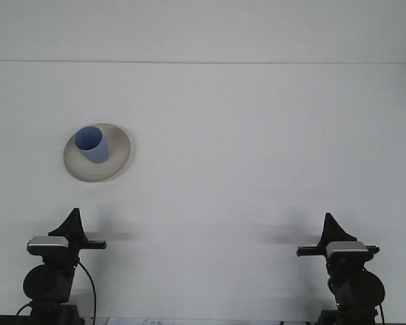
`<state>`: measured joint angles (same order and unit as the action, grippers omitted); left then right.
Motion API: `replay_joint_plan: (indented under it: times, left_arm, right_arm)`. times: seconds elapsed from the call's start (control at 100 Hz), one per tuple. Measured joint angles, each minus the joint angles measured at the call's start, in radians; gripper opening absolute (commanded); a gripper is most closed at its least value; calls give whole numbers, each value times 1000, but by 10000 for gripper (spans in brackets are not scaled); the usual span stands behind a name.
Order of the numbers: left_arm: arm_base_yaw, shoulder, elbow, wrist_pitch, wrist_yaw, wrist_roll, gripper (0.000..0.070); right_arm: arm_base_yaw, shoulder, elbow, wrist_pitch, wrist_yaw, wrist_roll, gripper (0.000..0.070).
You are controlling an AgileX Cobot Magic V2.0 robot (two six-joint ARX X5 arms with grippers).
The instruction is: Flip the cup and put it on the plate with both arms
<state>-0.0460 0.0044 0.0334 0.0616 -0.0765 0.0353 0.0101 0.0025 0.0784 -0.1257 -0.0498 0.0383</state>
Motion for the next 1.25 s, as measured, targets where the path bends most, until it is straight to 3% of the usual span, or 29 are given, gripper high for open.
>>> replay_joint_plan:
  times: [0.18,1.25]
  left_arm:
    - [0,0,0,0,0,0,13]
    - [0,0,0,0,0,0,13]
  right_arm:
    - [-21,0,-53,102,-3,3,6]
    - [-30,-1,-64,67,-2,11,6]
